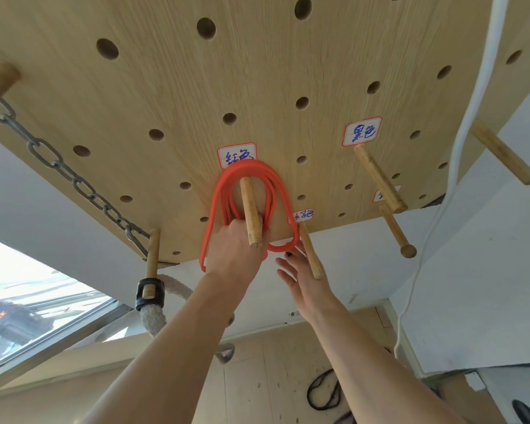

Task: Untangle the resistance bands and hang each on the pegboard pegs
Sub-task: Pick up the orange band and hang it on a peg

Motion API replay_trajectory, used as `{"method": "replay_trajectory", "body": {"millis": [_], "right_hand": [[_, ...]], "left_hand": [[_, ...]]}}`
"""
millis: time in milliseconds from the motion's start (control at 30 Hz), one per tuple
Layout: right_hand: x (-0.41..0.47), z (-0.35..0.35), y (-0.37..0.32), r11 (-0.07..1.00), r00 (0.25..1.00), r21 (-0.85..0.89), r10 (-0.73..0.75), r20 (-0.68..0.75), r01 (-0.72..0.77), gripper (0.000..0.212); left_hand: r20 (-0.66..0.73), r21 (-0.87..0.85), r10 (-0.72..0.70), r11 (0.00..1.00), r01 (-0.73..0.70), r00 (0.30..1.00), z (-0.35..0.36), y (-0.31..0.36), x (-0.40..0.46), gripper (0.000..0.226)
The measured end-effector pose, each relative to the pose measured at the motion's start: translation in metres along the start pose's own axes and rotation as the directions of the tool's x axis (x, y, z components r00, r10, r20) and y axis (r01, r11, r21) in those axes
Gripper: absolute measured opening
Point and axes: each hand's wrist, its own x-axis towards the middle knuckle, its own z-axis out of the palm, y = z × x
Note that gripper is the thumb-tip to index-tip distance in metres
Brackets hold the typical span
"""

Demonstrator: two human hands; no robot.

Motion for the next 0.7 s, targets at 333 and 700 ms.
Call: {"method": "replay_trajectory", "body": {"millis": [333,700], "right_hand": [[0.01,-0.008,0.004,0.997,0.999,-0.069,-0.042,0.021,0.044,0.03],[0.017,-0.018,0.005,0.977,0.984,-0.16,-0.159,-0.085,0.144,0.005]], "left_hand": [[0.006,0.129,0.087,0.988,-0.087,0.996,-0.004,-0.004,0.003,0.013],[0.025,0.148,0.105,0.983,-0.108,0.994,-0.005,-0.001,0.0,0.018]]}}
